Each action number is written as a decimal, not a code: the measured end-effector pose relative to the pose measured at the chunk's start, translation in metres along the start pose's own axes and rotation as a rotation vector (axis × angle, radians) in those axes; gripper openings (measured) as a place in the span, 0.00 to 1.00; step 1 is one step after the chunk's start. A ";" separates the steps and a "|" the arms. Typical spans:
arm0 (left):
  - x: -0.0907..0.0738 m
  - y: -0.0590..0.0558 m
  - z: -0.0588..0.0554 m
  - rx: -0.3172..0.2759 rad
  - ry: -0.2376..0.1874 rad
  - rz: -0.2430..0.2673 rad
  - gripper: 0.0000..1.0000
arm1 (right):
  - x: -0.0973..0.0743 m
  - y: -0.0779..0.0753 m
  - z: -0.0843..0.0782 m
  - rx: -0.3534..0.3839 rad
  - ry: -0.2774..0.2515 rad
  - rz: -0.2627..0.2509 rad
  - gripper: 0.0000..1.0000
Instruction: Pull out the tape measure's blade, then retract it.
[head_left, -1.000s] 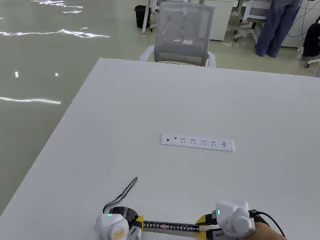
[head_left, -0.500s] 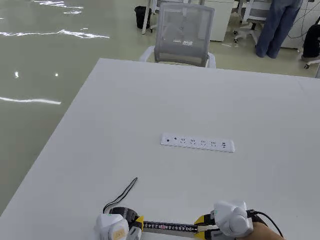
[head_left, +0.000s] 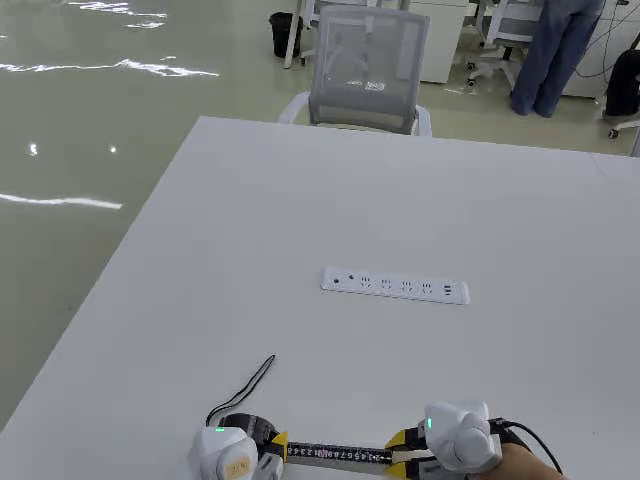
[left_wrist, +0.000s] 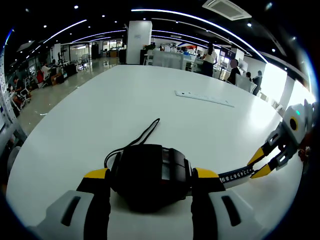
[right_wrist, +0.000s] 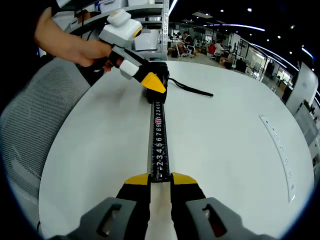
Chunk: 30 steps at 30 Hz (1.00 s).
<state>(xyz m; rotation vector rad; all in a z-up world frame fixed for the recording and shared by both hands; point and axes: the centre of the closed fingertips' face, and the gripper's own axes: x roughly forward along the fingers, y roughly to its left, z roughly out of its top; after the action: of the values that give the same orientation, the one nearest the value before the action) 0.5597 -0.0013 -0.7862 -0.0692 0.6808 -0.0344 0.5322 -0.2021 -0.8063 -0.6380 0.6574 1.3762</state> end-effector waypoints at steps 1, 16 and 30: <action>0.000 0.000 0.000 0.000 0.000 0.000 0.63 | 0.000 0.000 0.000 0.000 0.000 0.000 0.13; 0.000 0.000 -0.001 0.016 0.023 0.011 0.62 | -0.001 0.001 0.004 0.002 0.000 -0.002 0.13; 0.000 0.000 -0.002 0.039 0.021 0.009 0.62 | 0.001 0.000 0.007 0.002 -0.003 -0.002 0.13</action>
<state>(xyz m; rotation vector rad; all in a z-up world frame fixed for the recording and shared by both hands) 0.5587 -0.0017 -0.7880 -0.0277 0.7008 -0.0395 0.5326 -0.1964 -0.8020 -0.6347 0.6549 1.3741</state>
